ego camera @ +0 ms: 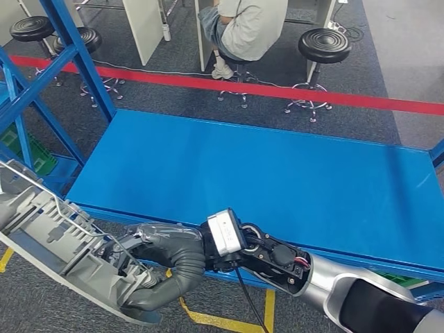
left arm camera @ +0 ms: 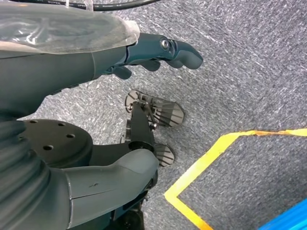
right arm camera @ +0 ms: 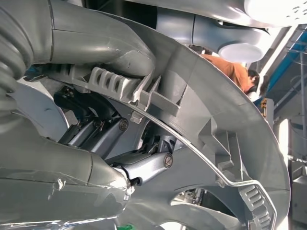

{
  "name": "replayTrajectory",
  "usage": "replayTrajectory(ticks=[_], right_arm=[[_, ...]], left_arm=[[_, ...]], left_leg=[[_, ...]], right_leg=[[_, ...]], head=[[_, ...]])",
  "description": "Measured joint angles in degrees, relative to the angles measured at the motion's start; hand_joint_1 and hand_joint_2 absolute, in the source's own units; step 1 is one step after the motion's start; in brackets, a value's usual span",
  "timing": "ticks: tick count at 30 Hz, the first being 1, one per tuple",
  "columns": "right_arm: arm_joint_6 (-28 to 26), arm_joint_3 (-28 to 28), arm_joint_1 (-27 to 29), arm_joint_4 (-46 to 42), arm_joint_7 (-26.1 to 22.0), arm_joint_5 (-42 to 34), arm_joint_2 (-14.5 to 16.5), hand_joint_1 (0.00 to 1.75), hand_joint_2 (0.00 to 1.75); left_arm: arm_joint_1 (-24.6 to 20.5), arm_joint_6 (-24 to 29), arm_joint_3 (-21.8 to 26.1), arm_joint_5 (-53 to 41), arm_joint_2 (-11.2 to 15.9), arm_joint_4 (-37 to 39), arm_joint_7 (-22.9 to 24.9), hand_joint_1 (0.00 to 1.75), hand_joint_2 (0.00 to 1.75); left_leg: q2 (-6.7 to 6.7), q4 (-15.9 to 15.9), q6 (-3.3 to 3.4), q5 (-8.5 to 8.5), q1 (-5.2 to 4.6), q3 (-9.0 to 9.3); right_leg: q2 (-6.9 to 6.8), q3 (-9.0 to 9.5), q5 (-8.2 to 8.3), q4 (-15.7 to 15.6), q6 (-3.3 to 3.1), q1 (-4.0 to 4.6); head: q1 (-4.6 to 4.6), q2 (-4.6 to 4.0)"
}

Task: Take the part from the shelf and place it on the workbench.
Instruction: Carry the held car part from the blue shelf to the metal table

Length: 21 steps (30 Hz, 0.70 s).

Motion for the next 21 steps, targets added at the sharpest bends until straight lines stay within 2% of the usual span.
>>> replayTrajectory(ticks=[21], right_arm=[[-0.3,0.0,0.0,0.0,0.0,-0.7,0.0,1.75,1.75]], left_arm=[[0.1,-0.7,0.0,-0.4,0.4,0.0,0.2,0.0,1.75]], left_leg=[[0.0,0.0,0.0,0.0,0.0,0.0]], right_leg=[[0.0,0.0,0.0,0.0,0.0,0.0]], head=[[0.01,0.0]])
